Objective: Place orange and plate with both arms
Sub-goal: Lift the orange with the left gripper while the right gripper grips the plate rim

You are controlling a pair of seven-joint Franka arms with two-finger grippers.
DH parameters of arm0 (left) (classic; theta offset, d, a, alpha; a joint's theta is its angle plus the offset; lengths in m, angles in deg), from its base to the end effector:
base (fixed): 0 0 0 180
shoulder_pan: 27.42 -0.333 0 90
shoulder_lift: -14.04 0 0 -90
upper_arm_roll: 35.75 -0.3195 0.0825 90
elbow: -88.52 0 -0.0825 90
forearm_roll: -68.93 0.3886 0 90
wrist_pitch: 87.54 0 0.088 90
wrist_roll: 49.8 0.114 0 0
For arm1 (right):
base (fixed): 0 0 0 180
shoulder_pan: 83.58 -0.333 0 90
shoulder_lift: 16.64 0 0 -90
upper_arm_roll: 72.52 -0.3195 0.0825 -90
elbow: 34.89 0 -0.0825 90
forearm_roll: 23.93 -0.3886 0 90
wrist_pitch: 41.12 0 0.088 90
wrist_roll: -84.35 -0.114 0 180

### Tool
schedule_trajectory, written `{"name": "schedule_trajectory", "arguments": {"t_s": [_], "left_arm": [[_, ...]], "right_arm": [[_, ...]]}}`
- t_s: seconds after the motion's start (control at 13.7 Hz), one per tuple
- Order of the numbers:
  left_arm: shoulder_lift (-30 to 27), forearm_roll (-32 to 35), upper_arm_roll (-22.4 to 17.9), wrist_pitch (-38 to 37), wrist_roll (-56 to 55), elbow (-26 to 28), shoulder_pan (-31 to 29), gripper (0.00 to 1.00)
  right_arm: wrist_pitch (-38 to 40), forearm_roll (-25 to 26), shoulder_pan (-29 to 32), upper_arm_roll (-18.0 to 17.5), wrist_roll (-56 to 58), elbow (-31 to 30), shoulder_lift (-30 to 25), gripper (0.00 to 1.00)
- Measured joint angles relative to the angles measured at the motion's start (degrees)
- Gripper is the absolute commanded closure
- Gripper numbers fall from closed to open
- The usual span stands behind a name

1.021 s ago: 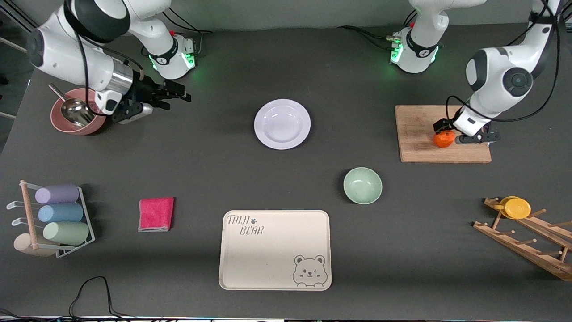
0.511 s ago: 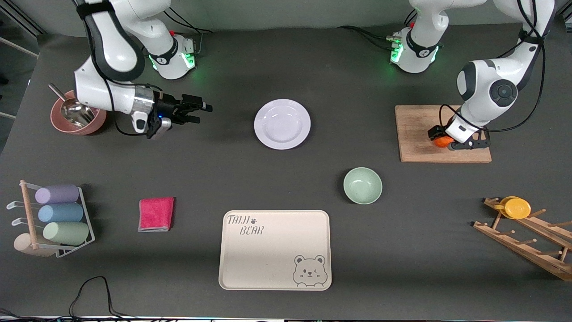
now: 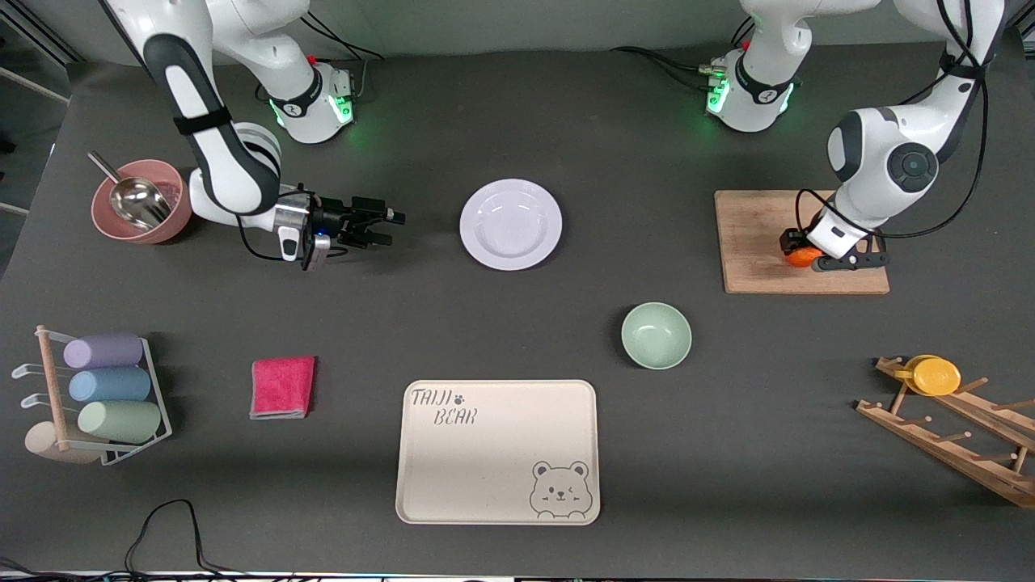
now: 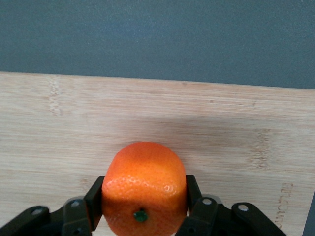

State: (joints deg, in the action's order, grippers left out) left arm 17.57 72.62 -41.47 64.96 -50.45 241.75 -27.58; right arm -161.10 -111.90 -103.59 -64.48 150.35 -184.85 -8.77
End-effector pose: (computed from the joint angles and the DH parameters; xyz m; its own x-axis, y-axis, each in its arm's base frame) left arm 0.4084 0.0411 0.2022 0.9956 0.0568 -0.0747 0.0545 -0.9980 -0.0324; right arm 0.3776 0.1336 0.1849 0.9989 0.0390 0.0255 0.0414 -0.4895 -0.8710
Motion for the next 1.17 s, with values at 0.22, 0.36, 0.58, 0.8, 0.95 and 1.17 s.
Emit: {"name": "schedule_trajectory", "arguments": {"t_s": [0.22, 0.36, 0.58, 0.8, 0.95, 1.17], "left_arm": [[-1.84, 0.0, 0.01, -1.73, 0.11, -0.69, 0.01, 1.0], [-6.06, 0.0, 0.18, -8.7, 0.11, -3.02, 0.07, 1.0], [-13.27, 0.0, 1.0, -26.79, 0.11, -11.4, 0.51, 1.0], [-17.06, 0.0, 2.25, -46.07, 0.11, -24.3, 0.9, 1.0], [-17.54, -0.01, 3.04, -57.28, 0.11, -33.8, 1.06, 1.0], [-17.53, -0.24, 4.49, -68.04, 0.04, -44.35, 1.3, 1.0]], "right_arm": [[5.33, -1.59, 0.13, 1.53, 2.95, 0.05, 4.49, 0.0], [9.14, -1.67, 0.39, 3.21, 4.16, 0.07, 6.93, 0.0], [11.02, -1.72, 0.89, 4.09, 5.49, 0.09, 9.95, 0.0], [11.06, -1.87, 1.14, 4.1, 6.29, 0.16, 11.77, 0.0], [11.06, -1.92, 1.17, 4.1, 6.29, 0.18, 12.6, 0.0], [11.08, -1.97, 1.2, 4.1, 6.3, 0.38, 13.47, 0.0]]}}
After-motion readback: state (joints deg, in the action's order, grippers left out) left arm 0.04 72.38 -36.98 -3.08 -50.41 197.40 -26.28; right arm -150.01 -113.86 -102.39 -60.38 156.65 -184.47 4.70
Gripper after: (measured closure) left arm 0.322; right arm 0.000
